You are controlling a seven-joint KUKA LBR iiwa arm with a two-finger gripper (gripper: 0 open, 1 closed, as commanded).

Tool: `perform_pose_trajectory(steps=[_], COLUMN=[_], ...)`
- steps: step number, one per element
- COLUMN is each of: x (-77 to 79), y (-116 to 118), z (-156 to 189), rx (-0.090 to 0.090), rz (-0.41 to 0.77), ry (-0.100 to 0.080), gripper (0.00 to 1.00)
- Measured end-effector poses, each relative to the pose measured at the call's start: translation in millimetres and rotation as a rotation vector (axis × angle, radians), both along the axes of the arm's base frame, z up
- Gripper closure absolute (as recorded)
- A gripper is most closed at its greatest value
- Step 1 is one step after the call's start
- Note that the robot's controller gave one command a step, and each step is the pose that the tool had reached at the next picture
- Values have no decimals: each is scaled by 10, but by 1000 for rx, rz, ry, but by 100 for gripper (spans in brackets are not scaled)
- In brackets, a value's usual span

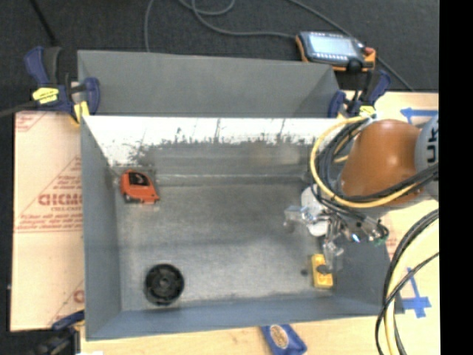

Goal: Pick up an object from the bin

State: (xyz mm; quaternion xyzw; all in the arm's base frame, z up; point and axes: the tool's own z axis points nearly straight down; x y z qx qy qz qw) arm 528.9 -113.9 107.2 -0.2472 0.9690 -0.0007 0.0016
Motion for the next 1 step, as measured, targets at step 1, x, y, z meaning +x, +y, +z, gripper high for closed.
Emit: perform_pose_trajectory(steps=[1], x=[-185], y=[-13], z=[73], rx=[0], rz=[131], ry=[3], gripper=[0])
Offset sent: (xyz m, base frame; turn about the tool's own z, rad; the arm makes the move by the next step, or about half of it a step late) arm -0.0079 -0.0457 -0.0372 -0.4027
